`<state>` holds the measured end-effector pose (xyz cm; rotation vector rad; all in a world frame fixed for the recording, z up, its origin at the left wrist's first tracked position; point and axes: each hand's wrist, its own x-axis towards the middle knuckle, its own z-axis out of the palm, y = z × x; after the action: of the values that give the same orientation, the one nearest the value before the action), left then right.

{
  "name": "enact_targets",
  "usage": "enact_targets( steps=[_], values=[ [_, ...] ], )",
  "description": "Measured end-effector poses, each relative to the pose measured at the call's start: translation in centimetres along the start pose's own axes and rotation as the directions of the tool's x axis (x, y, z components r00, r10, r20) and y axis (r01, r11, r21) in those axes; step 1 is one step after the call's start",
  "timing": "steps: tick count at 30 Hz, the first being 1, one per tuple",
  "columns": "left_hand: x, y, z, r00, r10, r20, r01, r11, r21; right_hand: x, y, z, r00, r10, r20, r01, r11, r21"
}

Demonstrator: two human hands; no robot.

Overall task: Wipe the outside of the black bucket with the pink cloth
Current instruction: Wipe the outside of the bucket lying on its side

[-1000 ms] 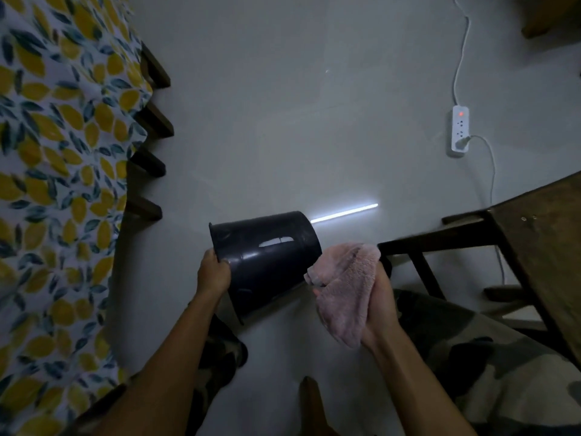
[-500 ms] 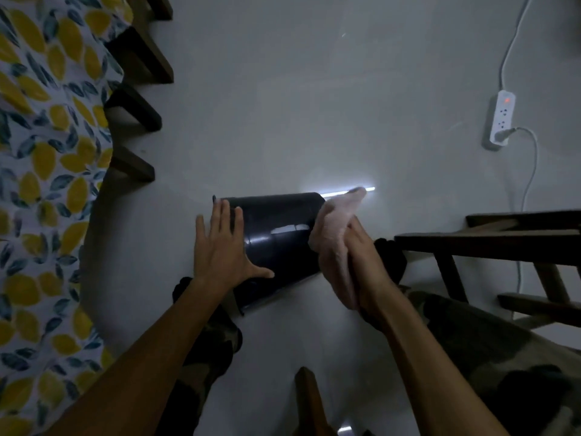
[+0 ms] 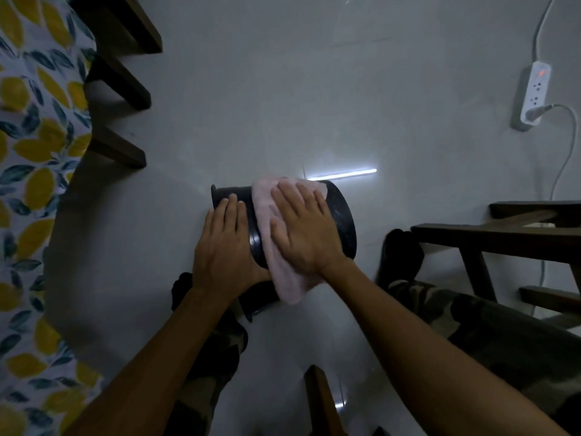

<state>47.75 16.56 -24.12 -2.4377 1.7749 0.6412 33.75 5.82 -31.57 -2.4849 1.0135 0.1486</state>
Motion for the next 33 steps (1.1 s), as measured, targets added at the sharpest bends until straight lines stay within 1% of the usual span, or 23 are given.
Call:
enact_targets(
  steps=[2,4,7,10,12,15,18,21,25,27,28,30,33],
  values=[
    [0.2,-0.1,-0.1,0.995,-0.037,0.093,0.035,0.999,0.020,-0.4,1.6,-0.4,0.994,0.104,-0.027,-0.103,0.994,0.048],
    [0.5,-0.1,-0.3,0.991,-0.056,0.123,0.051,0.997,0.050,-1.8,3.1,-0.5,0.983,0.172,-0.058,-0.168,0.983,0.074],
    [0.8,-0.2,-0.3,0.988,-0.084,0.129,0.075,0.994,0.075,-5.2,3.9,0.0,0.979,0.182,-0.093,-0.177,0.982,0.059],
    [1.0,-0.3,-0.2,0.989,-0.077,0.124,0.068,0.994,0.082,-7.7,2.3,1.1,0.987,0.130,-0.098,-0.125,0.990,0.062],
    [0.9,-0.3,-0.1,0.991,-0.061,0.119,0.053,0.996,0.071,-8.1,0.7,1.8,0.995,0.051,-0.088,-0.044,0.996,0.073],
    [0.5,-0.3,0.0,0.996,-0.041,0.084,0.037,0.998,0.044,-6.4,-0.4,1.9,0.992,-0.104,-0.074,0.106,0.994,0.024],
    [0.3,-0.4,0.0,0.998,-0.019,0.066,0.017,0.999,0.038,-3.0,0.3,1.1,0.988,-0.150,-0.044,0.151,0.988,0.017],
    [0.4,-0.2,0.1,0.997,-0.022,0.080,0.019,0.999,0.036,-0.3,1.6,0.0,0.996,-0.079,-0.045,0.080,0.997,0.021],
    [0.5,0.1,0.1,0.990,-0.078,0.119,0.077,0.997,0.009,-0.5,3.3,-0.2,0.980,0.154,-0.127,-0.145,0.987,0.072],
    [0.8,-0.2,0.1,0.987,-0.097,0.126,0.098,0.995,-0.009,-1.9,3.4,0.3,0.960,0.251,-0.126,-0.240,0.966,0.095],
    [0.9,-0.4,0.1,0.987,-0.098,0.124,0.101,0.995,-0.014,-2.9,3.4,0.6,0.954,0.276,-0.116,-0.266,0.959,0.096],
    [1.0,-0.6,0.3,0.988,-0.094,0.124,0.096,0.995,-0.011,-5.5,3.1,1.2,0.964,0.253,-0.085,-0.247,0.966,0.074],
    [0.8,-0.2,0.7,0.992,-0.068,0.103,0.071,0.997,-0.020,-8.8,1.9,2.1,0.997,0.072,-0.037,-0.070,0.996,0.057]
  ],
)
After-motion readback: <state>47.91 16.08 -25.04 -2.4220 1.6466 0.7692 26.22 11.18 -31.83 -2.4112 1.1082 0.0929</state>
